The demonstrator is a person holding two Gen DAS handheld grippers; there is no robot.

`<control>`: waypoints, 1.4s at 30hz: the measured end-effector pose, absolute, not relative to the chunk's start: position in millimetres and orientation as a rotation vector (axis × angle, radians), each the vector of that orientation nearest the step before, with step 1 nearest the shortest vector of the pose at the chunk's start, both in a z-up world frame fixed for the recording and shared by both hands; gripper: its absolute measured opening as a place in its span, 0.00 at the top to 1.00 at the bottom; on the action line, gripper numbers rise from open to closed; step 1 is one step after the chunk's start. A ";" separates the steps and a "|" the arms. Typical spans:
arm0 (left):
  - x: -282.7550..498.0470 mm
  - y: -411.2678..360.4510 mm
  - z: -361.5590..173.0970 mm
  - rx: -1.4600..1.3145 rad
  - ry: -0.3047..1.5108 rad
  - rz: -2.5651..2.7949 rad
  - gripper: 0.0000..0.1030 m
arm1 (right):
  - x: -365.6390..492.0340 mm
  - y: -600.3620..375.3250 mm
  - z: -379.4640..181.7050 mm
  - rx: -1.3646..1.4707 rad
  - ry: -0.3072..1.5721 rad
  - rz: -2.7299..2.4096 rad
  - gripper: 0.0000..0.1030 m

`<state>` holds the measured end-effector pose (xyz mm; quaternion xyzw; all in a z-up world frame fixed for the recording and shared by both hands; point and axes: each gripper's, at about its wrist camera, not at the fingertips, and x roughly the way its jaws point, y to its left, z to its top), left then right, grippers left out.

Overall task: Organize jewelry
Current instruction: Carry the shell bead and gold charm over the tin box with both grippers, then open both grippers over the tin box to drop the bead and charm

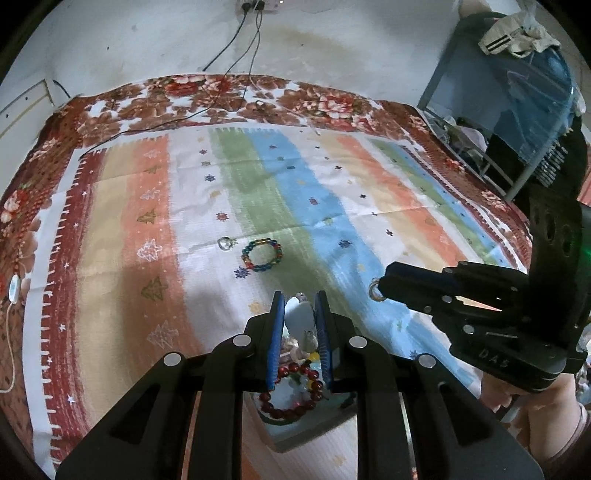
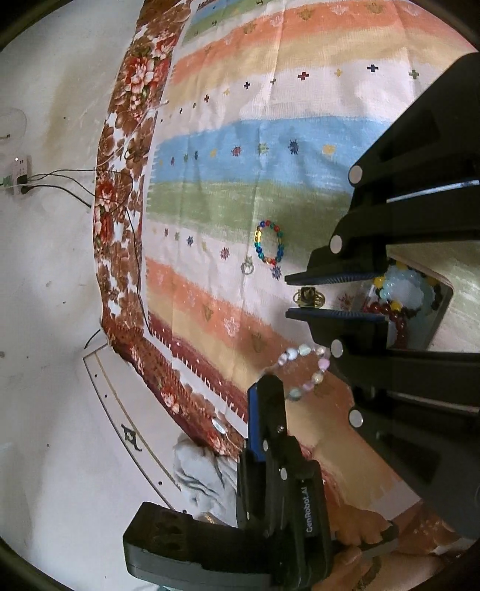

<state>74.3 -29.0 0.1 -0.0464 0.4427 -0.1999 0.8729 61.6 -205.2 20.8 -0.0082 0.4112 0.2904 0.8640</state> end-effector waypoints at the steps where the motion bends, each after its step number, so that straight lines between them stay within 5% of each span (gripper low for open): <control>1: 71.1 -29.7 0.2 -0.096 0.923 -0.423 0.84 | 59.0 -205.4 20.1 -0.016 0.865 0.615 0.87; 24: 30.4 -33.7 -8.1 -0.120 0.933 -0.450 0.84 | 21.0 -198.2 8.9 -0.022 0.899 0.686 0.86; 25: 30.9 -32.9 -8.6 -0.121 0.936 -0.448 0.81 | 21.1 -198.7 8.8 -0.023 0.898 0.684 0.85; 27: 32.0 -30.5 -10.0 -0.119 0.939 -0.438 0.63 | 22.5 -201.0 8.6 -0.028 0.890 0.658 0.67; 28: 32.6 -29.1 -10.5 -0.120 0.938 -0.432 0.63 | 23.3 -201.8 8.2 -0.032 0.887 0.648 0.55; 42: 42.5 -16.1 -15.5 -0.137 0.946 -0.386 0.63 | 34.9 -212.8 4.3 -0.019 0.901 0.611 0.54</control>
